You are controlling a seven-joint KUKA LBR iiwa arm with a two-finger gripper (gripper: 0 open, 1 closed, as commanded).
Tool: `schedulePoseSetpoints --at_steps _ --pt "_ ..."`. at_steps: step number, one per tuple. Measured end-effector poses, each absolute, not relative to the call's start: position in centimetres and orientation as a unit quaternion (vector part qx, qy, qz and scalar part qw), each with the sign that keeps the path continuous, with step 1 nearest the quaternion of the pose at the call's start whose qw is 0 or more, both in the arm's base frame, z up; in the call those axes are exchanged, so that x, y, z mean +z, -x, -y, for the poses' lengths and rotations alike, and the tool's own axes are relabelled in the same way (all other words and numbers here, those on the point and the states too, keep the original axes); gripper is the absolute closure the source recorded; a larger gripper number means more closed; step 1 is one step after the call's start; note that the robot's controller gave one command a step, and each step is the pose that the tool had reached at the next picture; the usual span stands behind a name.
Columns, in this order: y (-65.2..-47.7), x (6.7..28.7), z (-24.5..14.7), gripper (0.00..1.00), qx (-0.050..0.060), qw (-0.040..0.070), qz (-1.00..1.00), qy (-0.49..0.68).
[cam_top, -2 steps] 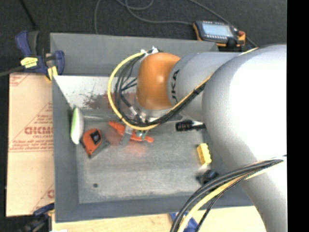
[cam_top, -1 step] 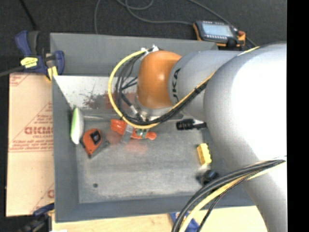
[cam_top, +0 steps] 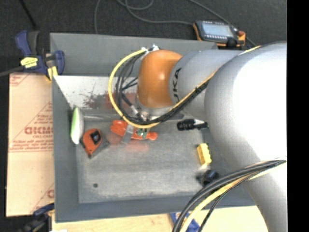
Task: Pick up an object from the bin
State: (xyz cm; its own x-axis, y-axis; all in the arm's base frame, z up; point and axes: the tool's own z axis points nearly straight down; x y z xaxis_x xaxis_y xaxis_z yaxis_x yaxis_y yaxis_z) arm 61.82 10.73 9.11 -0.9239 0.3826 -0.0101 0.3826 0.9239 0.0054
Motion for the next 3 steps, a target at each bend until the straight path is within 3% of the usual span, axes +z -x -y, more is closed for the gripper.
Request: schedulePoseSetpoints --at_steps 2,3 --pt "-61.6 11.2 -10.7 1.0 0.0 -0.002 -0.981 -0.195" --pt "-61.7 13.0 -10.7 1.0 0.001 0.001 -0.981 -0.195"
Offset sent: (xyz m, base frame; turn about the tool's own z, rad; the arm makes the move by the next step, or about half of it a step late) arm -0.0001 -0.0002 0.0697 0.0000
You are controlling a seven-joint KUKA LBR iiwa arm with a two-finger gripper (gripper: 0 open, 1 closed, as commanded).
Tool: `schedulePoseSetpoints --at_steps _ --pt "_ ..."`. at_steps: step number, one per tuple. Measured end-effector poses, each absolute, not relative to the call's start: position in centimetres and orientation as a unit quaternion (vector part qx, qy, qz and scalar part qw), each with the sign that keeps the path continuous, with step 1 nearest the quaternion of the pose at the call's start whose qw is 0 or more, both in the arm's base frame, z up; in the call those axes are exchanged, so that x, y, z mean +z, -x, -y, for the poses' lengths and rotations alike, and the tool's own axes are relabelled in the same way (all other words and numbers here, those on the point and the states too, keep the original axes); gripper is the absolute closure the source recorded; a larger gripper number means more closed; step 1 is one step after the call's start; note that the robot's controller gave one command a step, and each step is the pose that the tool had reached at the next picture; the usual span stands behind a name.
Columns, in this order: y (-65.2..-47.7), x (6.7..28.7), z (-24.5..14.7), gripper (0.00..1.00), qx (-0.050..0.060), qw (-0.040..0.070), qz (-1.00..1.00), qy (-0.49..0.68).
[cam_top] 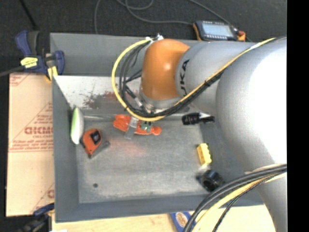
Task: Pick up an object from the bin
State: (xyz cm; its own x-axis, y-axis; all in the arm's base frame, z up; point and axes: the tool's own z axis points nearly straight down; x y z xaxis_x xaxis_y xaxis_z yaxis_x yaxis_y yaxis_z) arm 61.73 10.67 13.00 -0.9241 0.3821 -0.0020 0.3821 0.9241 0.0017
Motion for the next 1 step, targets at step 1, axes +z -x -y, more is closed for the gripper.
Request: schedulePoseSetpoints --at_steps 1 --pt "-61.82 13.87 -10.66 1.0 0.001 0.003 -0.981 -0.195"
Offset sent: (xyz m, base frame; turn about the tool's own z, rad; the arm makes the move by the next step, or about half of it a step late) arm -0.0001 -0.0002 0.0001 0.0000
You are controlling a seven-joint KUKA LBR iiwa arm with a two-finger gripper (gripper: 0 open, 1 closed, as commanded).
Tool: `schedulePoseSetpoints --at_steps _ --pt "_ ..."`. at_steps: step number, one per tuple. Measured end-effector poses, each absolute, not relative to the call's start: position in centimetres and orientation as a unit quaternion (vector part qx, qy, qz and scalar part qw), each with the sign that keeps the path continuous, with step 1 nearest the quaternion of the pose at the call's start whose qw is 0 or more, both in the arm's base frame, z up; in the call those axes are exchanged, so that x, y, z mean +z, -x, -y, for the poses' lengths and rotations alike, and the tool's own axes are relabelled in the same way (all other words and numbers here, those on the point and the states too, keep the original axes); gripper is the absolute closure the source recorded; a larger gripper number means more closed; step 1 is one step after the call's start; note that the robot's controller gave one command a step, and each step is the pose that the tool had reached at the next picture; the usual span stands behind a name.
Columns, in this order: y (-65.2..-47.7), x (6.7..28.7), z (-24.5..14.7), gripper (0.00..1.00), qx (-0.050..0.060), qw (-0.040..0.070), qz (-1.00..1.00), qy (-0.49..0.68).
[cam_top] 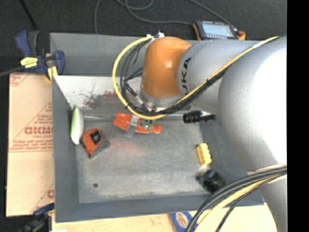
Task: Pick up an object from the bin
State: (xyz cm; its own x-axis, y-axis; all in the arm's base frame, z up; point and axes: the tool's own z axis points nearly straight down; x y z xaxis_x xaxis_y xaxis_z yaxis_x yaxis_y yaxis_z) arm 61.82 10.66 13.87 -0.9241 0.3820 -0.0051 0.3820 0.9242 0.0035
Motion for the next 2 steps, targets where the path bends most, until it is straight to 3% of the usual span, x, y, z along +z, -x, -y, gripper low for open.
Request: schedulePoseSetpoints --at_steps 2 --pt "-61.77 15.2 -10.62 1.0 0.001 0.001 -0.981 -0.194"
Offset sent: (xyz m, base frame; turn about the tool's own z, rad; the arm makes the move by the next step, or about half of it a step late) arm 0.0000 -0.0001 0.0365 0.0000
